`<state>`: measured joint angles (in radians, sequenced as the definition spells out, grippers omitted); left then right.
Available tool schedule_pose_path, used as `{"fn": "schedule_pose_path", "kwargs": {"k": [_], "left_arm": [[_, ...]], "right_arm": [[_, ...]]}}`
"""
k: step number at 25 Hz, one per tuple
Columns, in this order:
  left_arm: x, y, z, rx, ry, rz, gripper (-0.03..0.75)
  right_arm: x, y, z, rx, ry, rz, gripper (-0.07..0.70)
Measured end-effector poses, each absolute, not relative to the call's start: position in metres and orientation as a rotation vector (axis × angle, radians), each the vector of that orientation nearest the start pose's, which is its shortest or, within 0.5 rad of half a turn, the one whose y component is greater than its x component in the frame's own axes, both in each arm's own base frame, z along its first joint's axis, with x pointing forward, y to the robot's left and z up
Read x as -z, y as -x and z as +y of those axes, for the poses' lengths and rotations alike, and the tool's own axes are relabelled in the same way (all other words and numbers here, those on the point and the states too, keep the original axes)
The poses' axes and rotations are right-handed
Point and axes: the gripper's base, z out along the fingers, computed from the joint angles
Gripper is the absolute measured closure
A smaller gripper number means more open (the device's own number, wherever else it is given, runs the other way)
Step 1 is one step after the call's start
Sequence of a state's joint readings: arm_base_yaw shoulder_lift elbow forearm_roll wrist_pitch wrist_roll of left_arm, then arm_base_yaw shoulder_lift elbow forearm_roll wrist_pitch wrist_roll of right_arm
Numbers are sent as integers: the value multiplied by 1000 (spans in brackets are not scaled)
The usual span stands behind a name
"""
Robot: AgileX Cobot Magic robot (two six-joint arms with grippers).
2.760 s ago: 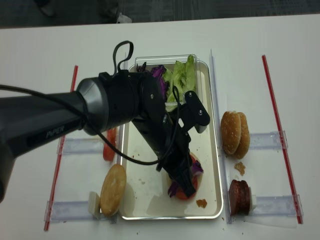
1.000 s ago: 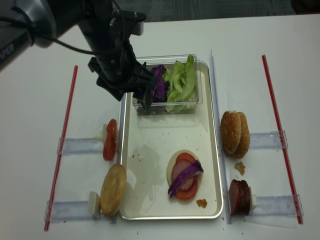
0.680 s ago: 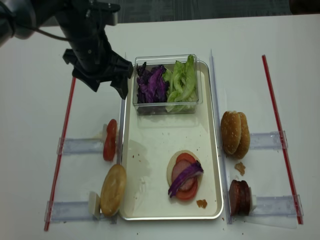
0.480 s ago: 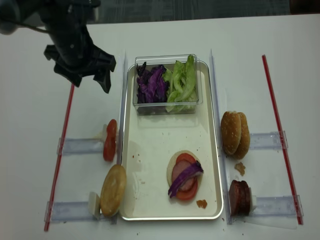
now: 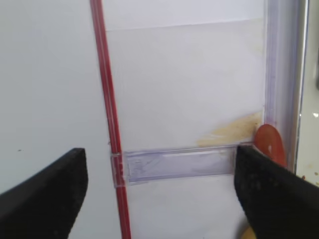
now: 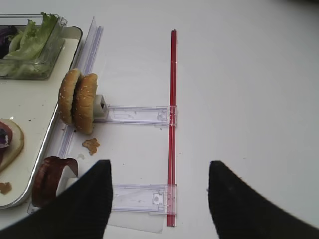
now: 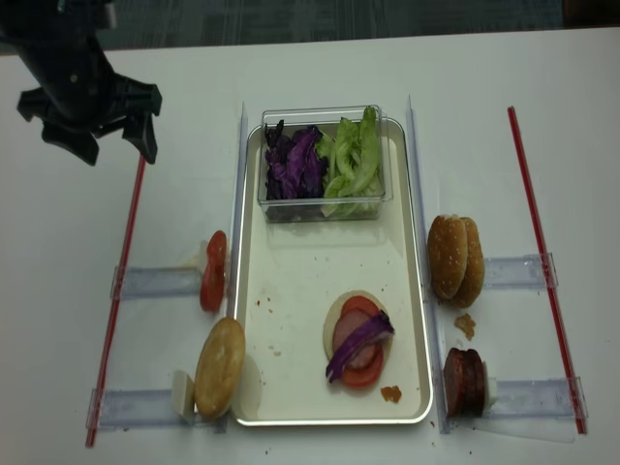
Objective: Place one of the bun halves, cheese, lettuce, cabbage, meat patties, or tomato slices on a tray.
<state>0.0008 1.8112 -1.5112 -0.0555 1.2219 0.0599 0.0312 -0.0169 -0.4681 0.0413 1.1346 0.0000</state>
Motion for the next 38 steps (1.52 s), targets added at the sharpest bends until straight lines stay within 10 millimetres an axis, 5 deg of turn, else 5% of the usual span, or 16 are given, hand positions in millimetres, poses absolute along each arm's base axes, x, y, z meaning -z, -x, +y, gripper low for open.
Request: {"fn": "schedule_pose_path", "kwargs": {"k": [12,30,38], "left_arm": [[-264,-357,2,70,-36,3024,155],[-274,-278,1,70,-62,3046,155],[-294,-249,-2,98,-109,2970,155]], "right_arm": [[-263,7,4,-67,56,2132,184],[-263,7,4,-65,59,2132,142],[-263,7,4,-65,59,2132,142]]}}
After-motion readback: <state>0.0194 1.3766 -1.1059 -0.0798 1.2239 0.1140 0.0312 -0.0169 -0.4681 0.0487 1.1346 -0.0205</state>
